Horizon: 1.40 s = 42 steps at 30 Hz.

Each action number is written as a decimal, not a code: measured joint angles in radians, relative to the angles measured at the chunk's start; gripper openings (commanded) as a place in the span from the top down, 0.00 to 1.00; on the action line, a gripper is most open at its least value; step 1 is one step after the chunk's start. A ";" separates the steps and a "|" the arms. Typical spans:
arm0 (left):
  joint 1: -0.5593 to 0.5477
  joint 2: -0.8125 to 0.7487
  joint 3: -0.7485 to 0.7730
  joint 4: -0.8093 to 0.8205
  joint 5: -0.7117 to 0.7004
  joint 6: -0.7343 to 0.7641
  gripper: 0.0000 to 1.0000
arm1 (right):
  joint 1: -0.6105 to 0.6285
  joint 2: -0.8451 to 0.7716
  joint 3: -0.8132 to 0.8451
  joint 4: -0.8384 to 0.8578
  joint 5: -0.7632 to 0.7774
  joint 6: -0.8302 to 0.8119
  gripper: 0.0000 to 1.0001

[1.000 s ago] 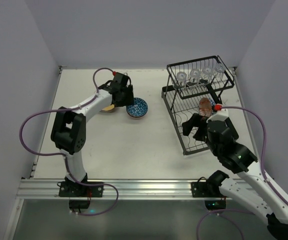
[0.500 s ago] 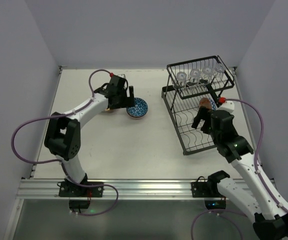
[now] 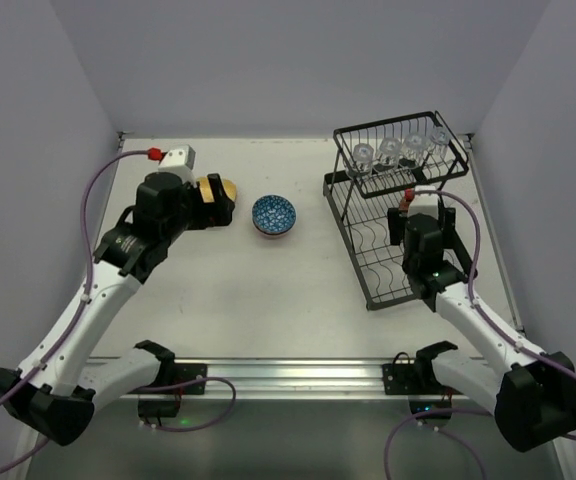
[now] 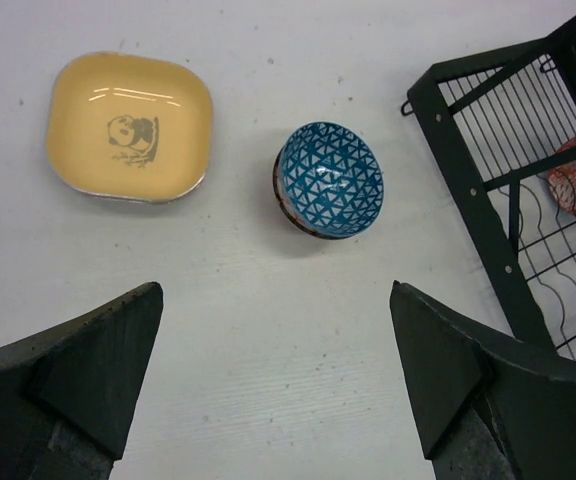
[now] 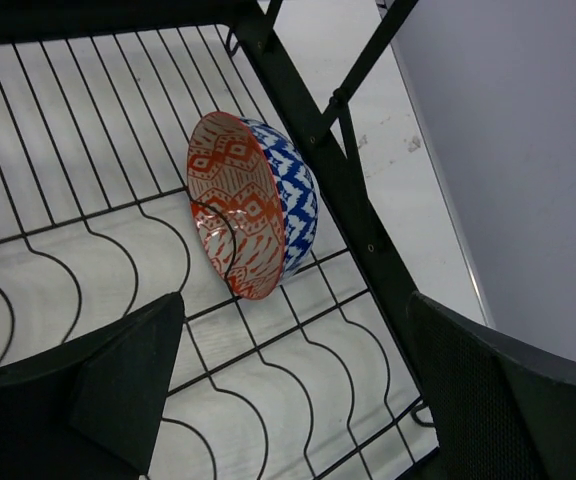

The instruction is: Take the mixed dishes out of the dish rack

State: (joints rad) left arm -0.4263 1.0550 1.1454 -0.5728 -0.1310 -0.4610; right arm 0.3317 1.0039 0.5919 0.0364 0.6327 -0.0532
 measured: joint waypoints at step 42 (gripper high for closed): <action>0.000 -0.219 -0.310 -0.004 0.030 0.088 0.00 | -0.173 0.401 -0.089 0.440 -0.148 -0.319 0.61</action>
State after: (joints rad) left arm -0.4267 0.8356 0.8356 -0.5766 -0.1009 -0.3733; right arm 0.1589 1.4052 0.5030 0.4763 0.4843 -0.3721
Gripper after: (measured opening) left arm 0.997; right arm 0.419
